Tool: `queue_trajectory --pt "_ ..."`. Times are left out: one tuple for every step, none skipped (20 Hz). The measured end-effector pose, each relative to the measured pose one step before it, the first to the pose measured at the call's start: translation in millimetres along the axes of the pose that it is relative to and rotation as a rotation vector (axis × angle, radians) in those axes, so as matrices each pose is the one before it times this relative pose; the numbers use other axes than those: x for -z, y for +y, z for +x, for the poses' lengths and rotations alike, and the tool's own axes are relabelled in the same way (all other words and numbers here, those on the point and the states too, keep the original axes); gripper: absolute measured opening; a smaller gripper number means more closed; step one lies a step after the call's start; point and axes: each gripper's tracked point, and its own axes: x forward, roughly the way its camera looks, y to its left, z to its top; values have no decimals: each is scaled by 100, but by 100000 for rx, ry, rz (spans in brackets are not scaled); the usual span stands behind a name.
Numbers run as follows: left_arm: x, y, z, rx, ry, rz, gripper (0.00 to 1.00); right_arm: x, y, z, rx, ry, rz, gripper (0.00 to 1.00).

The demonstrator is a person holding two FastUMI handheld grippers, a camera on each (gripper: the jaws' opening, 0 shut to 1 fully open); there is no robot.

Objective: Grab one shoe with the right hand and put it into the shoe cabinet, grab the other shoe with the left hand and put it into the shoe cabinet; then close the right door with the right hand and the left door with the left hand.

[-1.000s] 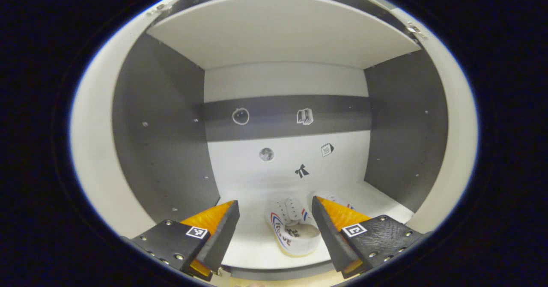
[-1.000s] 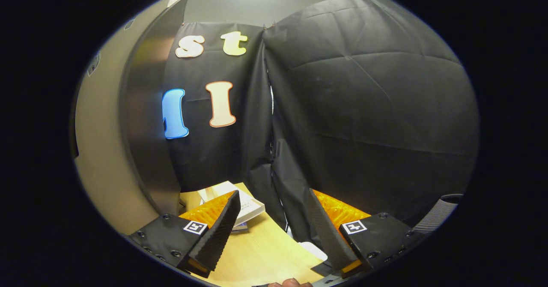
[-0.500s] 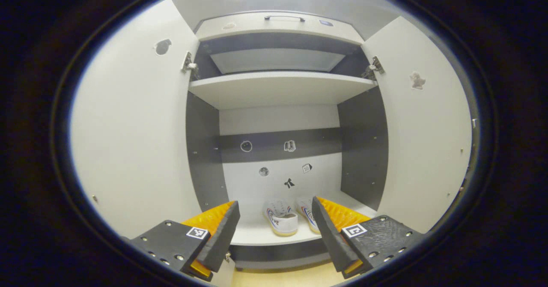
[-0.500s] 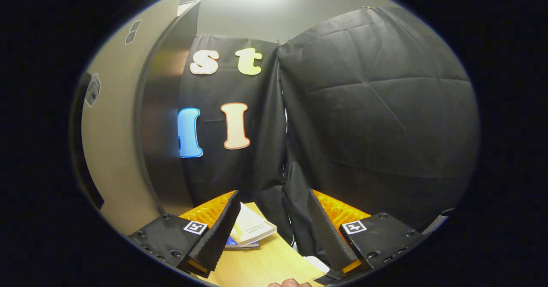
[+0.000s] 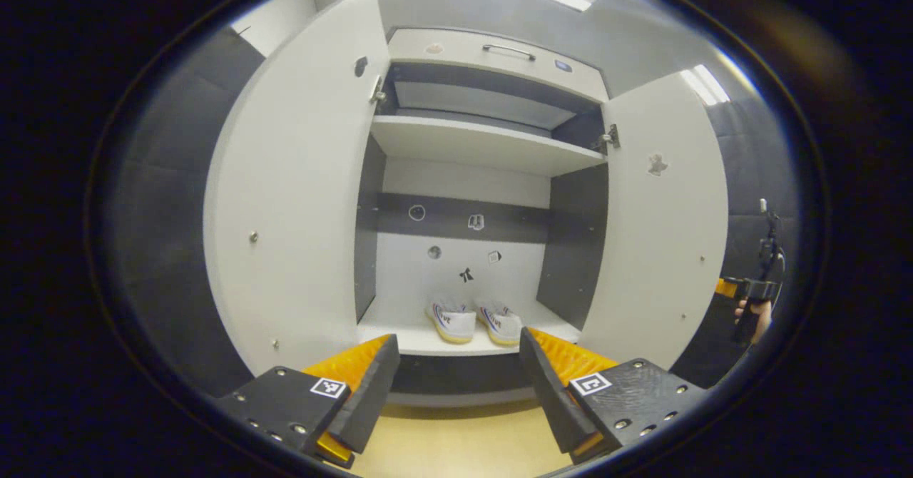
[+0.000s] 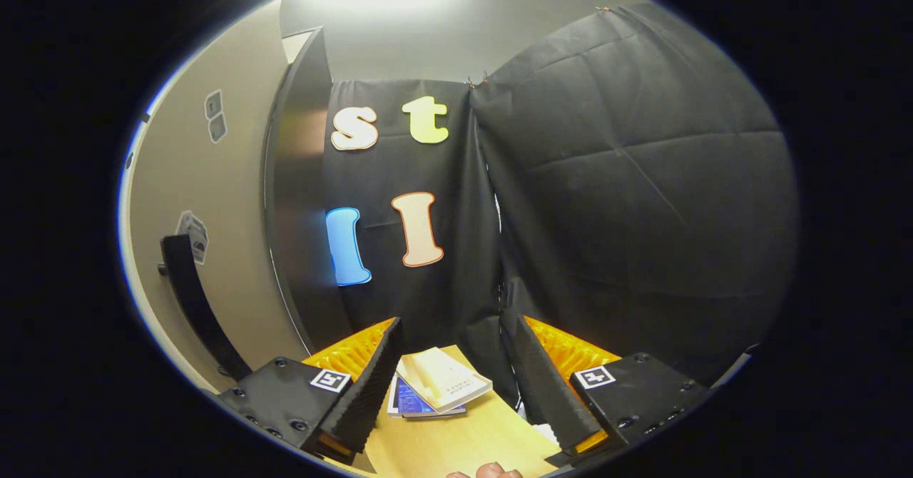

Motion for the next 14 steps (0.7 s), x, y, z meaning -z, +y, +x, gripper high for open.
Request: queue_trajectory --pt "549 780 -761 -870 1783 388 100 -685 802 -584 -1630 -402 1350 98" --pt "880 399 -806 488 1908 328 99 -264 1060 -298 -2281 -330 1743 98" --pt "511 504 -1051 707 393 346 99 -170 1367 -600 -3801 102 984 98" --pt "332 674 -704 -141 -521 428 99 -88 1464 -53 -4344 -521 377 98" --pt "116 583 -558 -581 -633 44 99 155 1216 -38 -3749 -49 -373 98" --pt "484 650 -756 -34 -354 -509 97 361 777 46 -2159 969 -66 98" --pt "366 290 -477 427 566 -815 99 353 633 -3 -1652 838 764 98" --pt "197 301 -356 435 581 -573 99 -108 641 76 -1194 -148 1740 98" --pt "237 279 -449 529 531 -196 99 -148 843 -92 -1594 -485 1969 98" --pt "190 325 -418 231 301 9 99 51 610 -5 140 -294 999 98" --pt "215 426 -430 -162 77 11 99 101 -104 -358 1525 -154 -601 98" --pt "161 477 -386 -299 111 -179 96 1 -115 -17 565 -134 -762 97" --pt "204 438 -216 -291 311 -225 97 -63 208 -230 217 79 -511 98" --pt "371 587 -175 -539 544 -223 99 183 1 -105 588 28 -447 98"
